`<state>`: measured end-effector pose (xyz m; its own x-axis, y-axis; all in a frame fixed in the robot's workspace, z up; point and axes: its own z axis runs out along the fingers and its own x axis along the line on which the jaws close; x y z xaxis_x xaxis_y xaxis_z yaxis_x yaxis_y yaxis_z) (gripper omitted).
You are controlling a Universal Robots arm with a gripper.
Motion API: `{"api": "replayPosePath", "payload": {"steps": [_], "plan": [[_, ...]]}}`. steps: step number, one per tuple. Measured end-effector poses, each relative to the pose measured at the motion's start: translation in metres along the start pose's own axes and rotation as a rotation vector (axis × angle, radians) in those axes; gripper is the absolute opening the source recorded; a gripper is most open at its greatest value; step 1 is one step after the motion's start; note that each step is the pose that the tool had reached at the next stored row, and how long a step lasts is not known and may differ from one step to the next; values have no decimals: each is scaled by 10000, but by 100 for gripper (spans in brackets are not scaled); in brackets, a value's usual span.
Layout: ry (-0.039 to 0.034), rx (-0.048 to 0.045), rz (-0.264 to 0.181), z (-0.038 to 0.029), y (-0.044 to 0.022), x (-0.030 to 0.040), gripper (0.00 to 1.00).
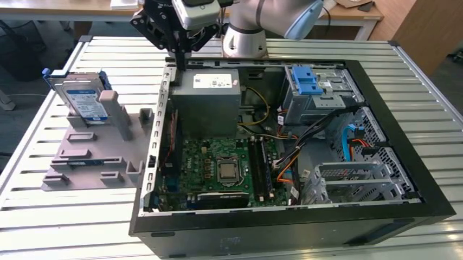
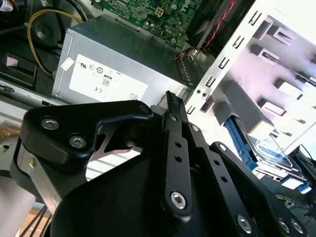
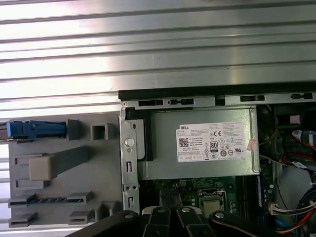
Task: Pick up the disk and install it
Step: 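Reach for the disk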
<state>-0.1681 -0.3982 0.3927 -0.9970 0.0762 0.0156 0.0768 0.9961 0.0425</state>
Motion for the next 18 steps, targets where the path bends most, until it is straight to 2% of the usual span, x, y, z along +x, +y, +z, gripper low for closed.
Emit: {"api": "replayPosePath", "payload": {"steps": [11,18], "plan": [[0,1,1,4,27,181,11],[0,0,0,8,104,256,11]]}}
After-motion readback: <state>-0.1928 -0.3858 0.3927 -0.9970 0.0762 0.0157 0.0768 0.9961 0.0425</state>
